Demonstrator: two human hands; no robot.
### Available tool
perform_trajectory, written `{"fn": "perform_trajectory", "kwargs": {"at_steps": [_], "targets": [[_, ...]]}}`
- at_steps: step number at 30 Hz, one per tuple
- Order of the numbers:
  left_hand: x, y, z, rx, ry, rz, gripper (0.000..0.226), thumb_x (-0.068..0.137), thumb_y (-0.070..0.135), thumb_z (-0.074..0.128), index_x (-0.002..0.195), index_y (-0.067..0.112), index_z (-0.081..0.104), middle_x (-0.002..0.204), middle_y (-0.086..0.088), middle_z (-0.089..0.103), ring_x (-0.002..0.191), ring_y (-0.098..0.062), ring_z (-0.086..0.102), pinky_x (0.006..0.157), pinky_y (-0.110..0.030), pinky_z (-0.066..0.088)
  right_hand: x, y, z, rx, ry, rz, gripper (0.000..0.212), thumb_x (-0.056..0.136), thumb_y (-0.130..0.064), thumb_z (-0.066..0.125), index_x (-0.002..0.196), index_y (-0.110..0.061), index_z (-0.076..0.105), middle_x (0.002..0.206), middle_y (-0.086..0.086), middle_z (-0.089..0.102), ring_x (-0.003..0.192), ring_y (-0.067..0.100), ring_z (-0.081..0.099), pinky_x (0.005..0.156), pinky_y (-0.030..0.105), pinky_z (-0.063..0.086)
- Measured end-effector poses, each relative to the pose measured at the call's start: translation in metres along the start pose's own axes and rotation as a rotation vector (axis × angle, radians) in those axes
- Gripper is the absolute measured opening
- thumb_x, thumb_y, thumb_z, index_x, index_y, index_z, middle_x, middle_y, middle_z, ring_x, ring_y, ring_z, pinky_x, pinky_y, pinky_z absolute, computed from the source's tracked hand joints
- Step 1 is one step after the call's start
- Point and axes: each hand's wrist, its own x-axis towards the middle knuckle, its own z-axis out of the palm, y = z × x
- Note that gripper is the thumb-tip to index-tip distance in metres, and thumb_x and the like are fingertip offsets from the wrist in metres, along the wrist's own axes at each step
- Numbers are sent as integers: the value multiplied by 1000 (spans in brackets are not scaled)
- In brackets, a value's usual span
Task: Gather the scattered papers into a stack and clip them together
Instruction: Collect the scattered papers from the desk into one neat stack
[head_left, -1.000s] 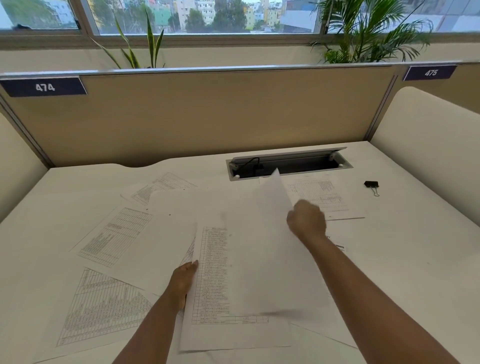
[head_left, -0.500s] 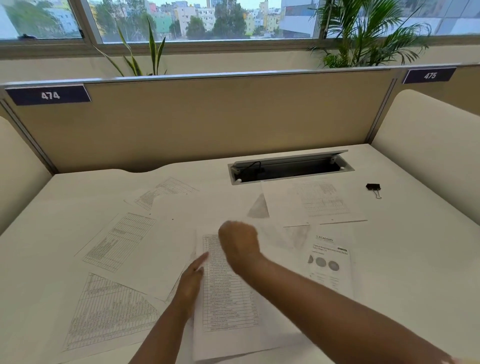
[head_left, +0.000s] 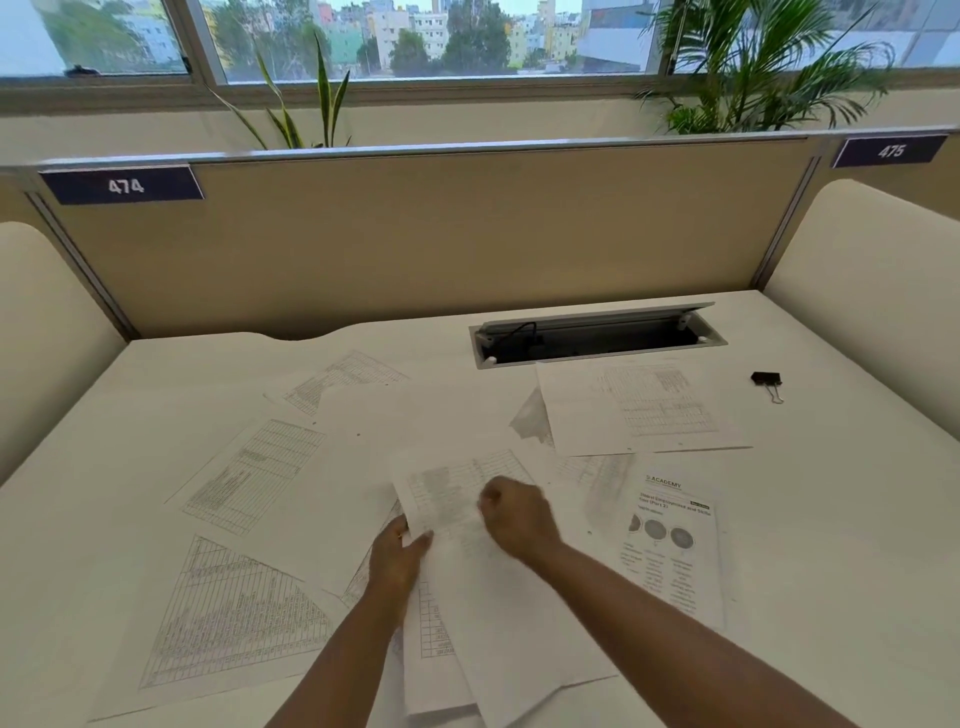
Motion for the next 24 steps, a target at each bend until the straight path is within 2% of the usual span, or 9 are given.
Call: {"fn": "perform_trajectory", "kwargs": {"at_steps": [3, 6, 10, 12, 14, 17, 19, 22, 24], "targets": [[-2, 19, 1, -62, -40, 115, 23, 91, 8, 54, 113, 11, 60, 108, -4, 65, 92, -14, 60, 79, -20, 48, 16, 38, -28, 158, 169, 187, 52, 83, -38, 63, 126, -9, 51, 128, 15, 57, 119, 28, 52, 98, 32, 40], [0, 44, 1, -140, -121, 198, 24, 92, 10, 52, 114, 17, 60, 104, 9, 66, 94, -3, 62, 74, -11, 52, 22, 65, -52, 453, 91, 317, 76, 74, -52, 68, 134, -13, 44, 133, 10, 54, 123, 28, 51, 104, 37, 41], [4, 71, 2, -220, -133, 206, 31, 93, 17, 51, 124, 22, 49, 123, -3, 60, 111, -19, 58, 91, -30, 52, 21, 73, -64, 765, -93, 212, 38, 83, -39, 64, 110, -13, 64, 112, 10, 69, 101, 26, 65, 94, 45, 50], [5, 79, 2, -157, -49, 187, 46, 91, 19, 55, 133, 23, 37, 125, 3, 47, 111, -16, 50, 91, -31, 43, 23, 71, -64, 817, -56, 144, 35, 83, -24, 66, 114, -6, 63, 111, 13, 69, 102, 29, 65, 95, 47, 50], [8, 78, 2, -156, 36, 133, 43, 91, 13, 55, 131, 14, 43, 117, 4, 46, 89, -7, 52, 87, -27, 40, 25, 69, -62, 854, -128, 97, 35, 81, -10, 68, 115, -4, 61, 112, 14, 69, 102, 31, 66, 91, 45, 53], [16, 68, 1, -168, 92, 66, 11, 90, 22, 57, 94, 14, 63, 101, -7, 65, 87, -21, 62, 85, -33, 49, 25, 68, -55, 772, -249, 135, 32, 74, 0, 72, 105, -4, 65, 106, 16, 69, 90, 28, 68, 76, 35, 57], [20, 61, -1, -177, 152, 3, 19, 89, 30, 56, 80, 14, 60, 85, -6, 63, 80, -22, 58, 76, -33, 47, 28, 70, -51, 733, -191, 187, 29, 72, -1, 74, 100, -3, 67, 101, 18, 70, 84, 28, 67, 71, 33, 55], [26, 52, -16, -231, 360, -45, 16, 90, 22, 56, 99, 10, 62, 95, -10, 66, 75, -22, 62, 76, -37, 53, 36, 78, -46, 718, -106, 262, 33, 71, -2, 76, 102, 2, 67, 102, 20, 69, 86, 31, 66, 70, 33, 54], [32, 44, -35, -100, 561, -65, 28, 89, 17, 58, 114, 4, 56, 111, -18, 64, 90, -31, 63, 84, -42, 51, 41, 82, -43, 680, -88, 303, 36, 70, -1, 76, 105, 4, 66, 103, 21, 68, 91, 34, 65, 75, 37, 55]]}}
